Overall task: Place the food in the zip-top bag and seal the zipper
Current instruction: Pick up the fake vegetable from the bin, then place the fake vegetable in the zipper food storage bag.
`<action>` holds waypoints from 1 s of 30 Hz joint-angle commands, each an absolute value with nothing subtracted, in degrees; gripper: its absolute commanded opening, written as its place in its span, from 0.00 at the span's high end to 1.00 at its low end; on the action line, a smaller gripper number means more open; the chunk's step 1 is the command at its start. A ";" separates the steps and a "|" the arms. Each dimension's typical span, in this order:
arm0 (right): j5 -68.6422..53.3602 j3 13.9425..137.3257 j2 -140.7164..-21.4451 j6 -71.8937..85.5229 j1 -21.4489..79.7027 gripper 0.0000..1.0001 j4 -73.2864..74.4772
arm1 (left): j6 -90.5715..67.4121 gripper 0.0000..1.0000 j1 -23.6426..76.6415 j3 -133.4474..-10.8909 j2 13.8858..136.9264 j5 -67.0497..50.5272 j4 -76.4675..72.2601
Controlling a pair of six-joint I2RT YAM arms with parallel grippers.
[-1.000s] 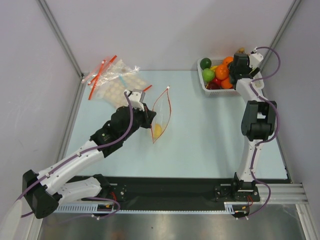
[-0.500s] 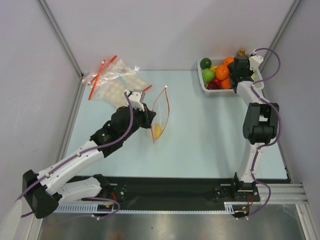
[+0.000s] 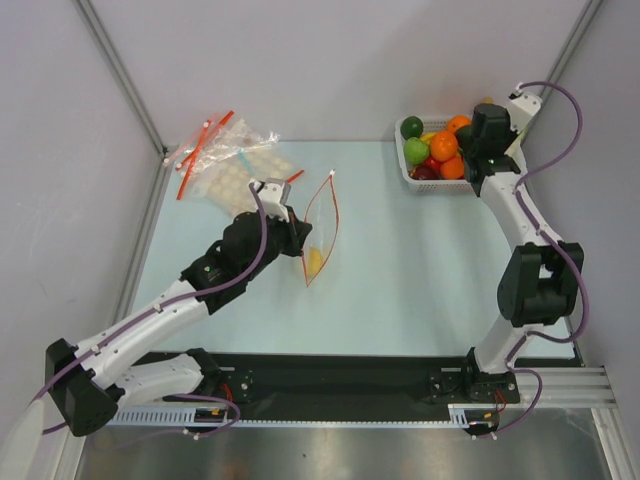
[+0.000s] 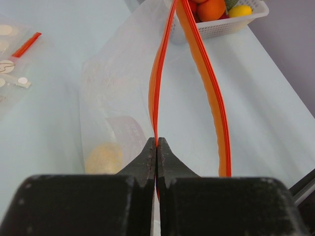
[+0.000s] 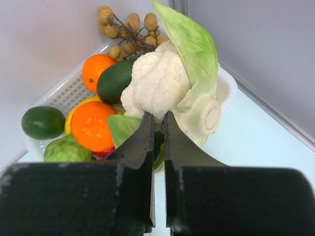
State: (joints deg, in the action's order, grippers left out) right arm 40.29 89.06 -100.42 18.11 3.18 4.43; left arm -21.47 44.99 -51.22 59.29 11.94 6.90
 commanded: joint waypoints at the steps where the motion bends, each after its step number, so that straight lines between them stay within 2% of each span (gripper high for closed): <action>1: 42.89 84.65 -94.76 15.29 5.18 1.00 0.62 | -21.01 1.00 45.26 -54.58 60.20 13.80 6.85; 5: 40.43 78.14 -87.64 14.94 9.92 1.00 -3.34 | -20.83 1.00 45.26 -55.19 62.31 13.45 7.21; 9: 37.19 75.06 -80.26 17.48 14.22 1.00 -0.28 | -20.57 1.00 45.26 -55.98 63.72 12.48 7.65; 14: 23.93 71.02 -68.84 25.13 19.06 1.00 6.58 | -20.65 1.00 45.26 -56.87 64.60 10.90 8.09; 22: 5.74 61.01 -53.89 28.47 27.50 1.00 8.00 | -20.48 1.00 45.26 -56.60 65.21 9.76 7.12; 29: -8.15 48.44 -42.90 27.34 29.00 1.00 -3.74 | -20.65 1.00 45.26 -58.01 66.71 6.69 7.91; 30: -13.22 47.64 -42.19 27.16 29.35 1.00 -5.35 | -20.74 1.00 45.26 -58.01 66.71 6.51 7.74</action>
State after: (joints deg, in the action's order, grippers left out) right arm -0.64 49.43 -44.47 27.24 28.42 4.60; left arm -21.34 44.99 -55.20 66.74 8.73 8.32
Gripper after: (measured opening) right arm 0.049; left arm 0.009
